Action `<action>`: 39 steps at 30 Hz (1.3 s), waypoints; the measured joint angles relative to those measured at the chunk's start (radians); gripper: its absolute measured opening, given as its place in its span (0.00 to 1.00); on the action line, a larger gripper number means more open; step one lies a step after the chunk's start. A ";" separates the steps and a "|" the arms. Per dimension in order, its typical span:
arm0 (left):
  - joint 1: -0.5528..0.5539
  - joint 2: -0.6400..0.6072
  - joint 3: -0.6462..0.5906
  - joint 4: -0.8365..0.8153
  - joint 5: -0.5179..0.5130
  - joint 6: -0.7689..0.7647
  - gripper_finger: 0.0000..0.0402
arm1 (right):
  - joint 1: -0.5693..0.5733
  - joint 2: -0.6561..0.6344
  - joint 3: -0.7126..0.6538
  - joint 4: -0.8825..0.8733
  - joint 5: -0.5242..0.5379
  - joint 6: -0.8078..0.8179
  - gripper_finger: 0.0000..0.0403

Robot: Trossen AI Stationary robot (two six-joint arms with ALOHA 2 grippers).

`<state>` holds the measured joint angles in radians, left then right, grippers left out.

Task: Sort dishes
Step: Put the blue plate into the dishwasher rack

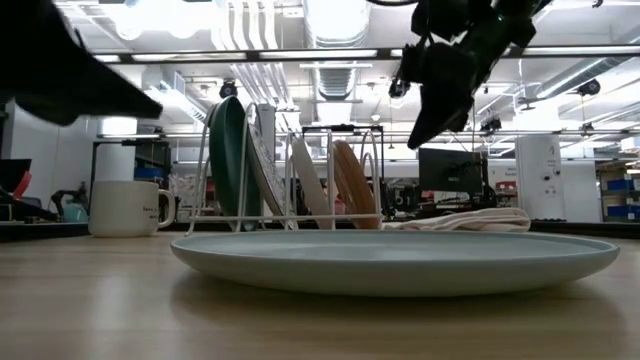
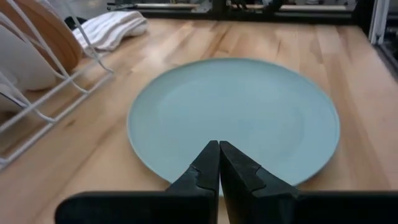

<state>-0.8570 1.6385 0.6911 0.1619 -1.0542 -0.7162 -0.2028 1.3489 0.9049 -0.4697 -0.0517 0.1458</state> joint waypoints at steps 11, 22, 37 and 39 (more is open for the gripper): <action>0.046 0.153 0.000 0.067 0.001 0.000 0.00 | 0.000 0.002 -0.067 0.003 -0.018 0.204 0.00; 0.119 0.179 0.000 0.067 0.054 0.000 0.00 | 0.063 0.006 -0.134 0.003 -0.193 0.366 0.09; 0.158 0.179 0.000 0.072 0.156 0.000 0.00 | 0.162 0.007 -0.299 0.279 -0.186 0.609 0.43; 0.158 0.179 0.000 0.071 0.157 -0.003 0.00 | 0.166 0.007 -0.324 0.323 -0.184 0.626 0.46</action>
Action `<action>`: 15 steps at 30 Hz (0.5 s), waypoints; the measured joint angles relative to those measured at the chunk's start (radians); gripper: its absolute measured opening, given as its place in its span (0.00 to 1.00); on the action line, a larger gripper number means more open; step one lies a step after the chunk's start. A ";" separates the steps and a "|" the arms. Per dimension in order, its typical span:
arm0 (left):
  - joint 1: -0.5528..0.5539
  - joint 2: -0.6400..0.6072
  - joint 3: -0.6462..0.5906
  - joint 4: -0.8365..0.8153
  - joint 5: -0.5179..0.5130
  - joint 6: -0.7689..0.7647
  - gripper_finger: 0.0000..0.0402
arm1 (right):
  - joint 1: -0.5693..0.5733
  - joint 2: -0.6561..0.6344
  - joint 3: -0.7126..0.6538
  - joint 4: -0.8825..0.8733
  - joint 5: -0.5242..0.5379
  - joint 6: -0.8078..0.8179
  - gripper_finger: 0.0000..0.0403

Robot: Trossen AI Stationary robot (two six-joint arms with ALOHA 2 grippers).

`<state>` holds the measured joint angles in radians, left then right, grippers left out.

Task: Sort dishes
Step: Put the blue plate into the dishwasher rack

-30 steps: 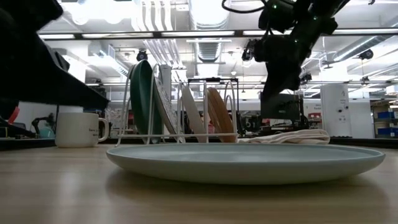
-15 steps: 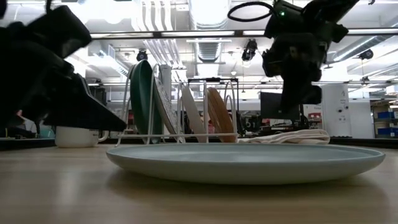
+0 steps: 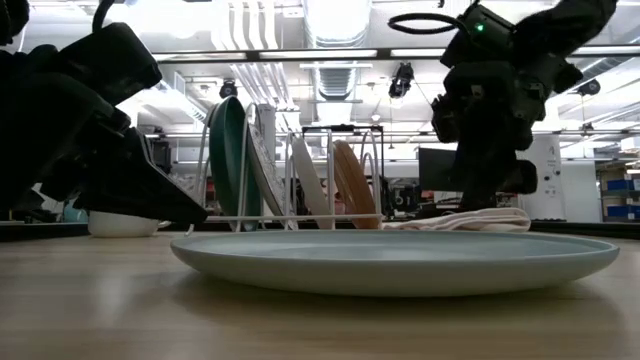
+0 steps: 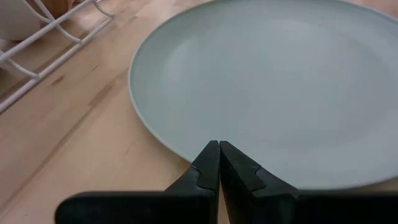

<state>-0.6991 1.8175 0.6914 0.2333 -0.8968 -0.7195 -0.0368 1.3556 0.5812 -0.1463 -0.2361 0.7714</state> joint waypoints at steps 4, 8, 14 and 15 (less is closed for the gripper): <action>0.001 0.002 0.000 0.005 0.000 -0.001 0.00 | 0.002 0.000 -0.049 0.078 0.000 0.032 0.50; 0.002 0.032 0.000 0.023 0.003 -0.011 0.00 | 0.002 0.000 -0.084 0.142 0.002 0.043 0.53; 0.018 0.077 0.002 0.054 0.024 -0.043 0.00 | 0.007 0.053 -0.099 0.214 0.002 0.051 0.56; 0.022 0.080 0.003 0.059 0.031 -0.044 0.00 | 0.011 0.074 -0.099 0.233 0.000 0.053 0.56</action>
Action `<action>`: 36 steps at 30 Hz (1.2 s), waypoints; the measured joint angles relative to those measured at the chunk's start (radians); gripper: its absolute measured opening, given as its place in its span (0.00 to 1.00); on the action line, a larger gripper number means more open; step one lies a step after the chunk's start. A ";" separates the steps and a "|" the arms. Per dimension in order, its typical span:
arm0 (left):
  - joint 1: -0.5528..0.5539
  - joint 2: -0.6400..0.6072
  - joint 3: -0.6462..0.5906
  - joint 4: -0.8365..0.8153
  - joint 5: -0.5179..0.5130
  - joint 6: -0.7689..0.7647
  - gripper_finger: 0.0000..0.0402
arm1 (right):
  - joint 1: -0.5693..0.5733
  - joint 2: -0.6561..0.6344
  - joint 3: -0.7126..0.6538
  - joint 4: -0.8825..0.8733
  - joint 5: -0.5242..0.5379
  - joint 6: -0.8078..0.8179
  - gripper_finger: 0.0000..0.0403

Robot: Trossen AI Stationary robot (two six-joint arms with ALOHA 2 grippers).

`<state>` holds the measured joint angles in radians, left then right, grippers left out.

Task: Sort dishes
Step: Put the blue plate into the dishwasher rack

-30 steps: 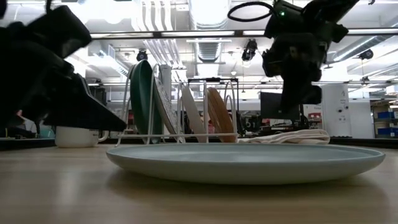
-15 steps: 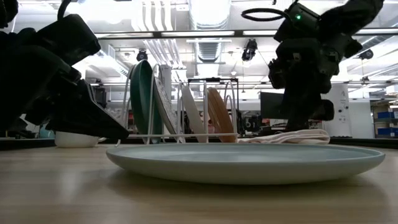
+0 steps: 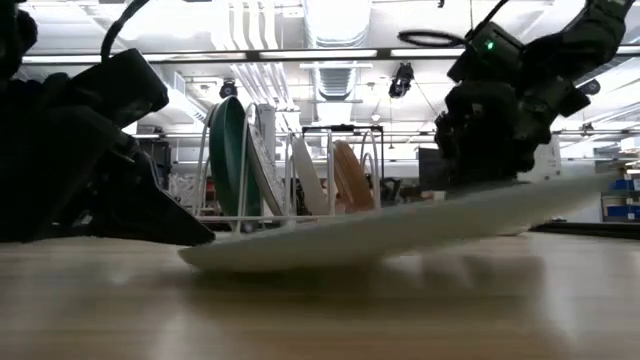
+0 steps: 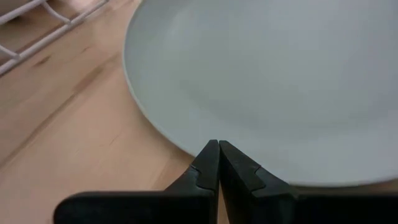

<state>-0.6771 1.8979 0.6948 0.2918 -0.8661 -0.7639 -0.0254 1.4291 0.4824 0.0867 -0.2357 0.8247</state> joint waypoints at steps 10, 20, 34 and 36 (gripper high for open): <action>0.013 0.002 -0.002 0.005 0.015 0.025 0.00 | 0.006 0.226 0.000 0.416 -0.158 0.009 0.51; 0.011 -0.011 -0.002 0.000 0.000 0.029 0.00 | -0.013 0.261 0.054 0.382 -0.179 -0.118 0.06; -0.046 -0.111 -0.005 -0.100 0.006 0.012 0.00 | -0.081 -0.230 0.132 -0.106 -0.068 -0.516 0.00; -0.052 -0.117 -0.008 -0.104 0.006 0.011 0.00 | -0.073 -0.312 0.187 -0.201 0.009 -0.656 0.00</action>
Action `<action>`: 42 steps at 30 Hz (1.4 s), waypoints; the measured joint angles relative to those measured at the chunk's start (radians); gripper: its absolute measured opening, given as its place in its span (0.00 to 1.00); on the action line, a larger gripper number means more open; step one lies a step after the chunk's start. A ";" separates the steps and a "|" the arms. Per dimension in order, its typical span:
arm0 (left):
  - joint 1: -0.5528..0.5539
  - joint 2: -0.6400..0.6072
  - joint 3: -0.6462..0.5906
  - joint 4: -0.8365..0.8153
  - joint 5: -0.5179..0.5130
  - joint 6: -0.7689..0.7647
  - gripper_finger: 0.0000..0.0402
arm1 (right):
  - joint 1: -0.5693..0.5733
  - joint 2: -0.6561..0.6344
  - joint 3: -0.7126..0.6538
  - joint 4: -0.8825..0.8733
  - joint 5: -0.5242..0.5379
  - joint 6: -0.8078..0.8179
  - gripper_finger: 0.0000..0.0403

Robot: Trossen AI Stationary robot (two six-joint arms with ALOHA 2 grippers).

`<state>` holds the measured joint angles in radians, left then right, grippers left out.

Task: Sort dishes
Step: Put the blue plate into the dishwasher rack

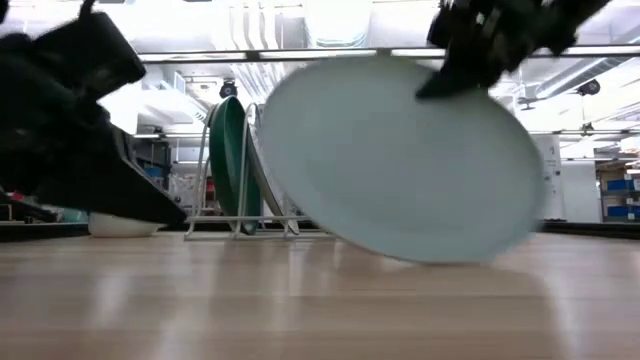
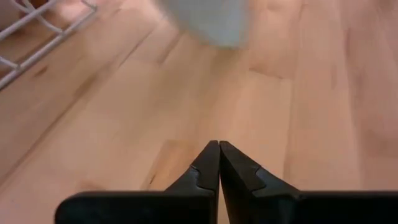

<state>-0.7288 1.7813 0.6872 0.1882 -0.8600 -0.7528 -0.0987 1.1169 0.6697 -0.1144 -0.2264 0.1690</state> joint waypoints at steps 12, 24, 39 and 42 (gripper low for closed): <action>0.000 -0.010 0.002 0.010 -0.011 0.000 0.00 | 0.007 -0.181 0.361 -0.100 0.219 -0.612 0.00; 0.000 -0.010 0.003 0.011 -0.020 0.007 0.00 | -0.015 0.021 0.624 -0.127 0.232 -1.041 0.00; 0.000 -0.010 0.004 0.003 -0.021 0.010 0.00 | -0.053 0.392 0.823 -0.103 0.265 -1.900 0.00; 0.000 -0.010 0.004 -0.005 -0.021 0.007 0.00 | -0.052 0.446 0.826 -0.057 0.274 -2.017 0.00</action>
<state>-0.7288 1.7718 0.6914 0.1833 -0.8809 -0.7459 -0.1511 1.5631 1.4956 -0.1712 0.0480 -1.8483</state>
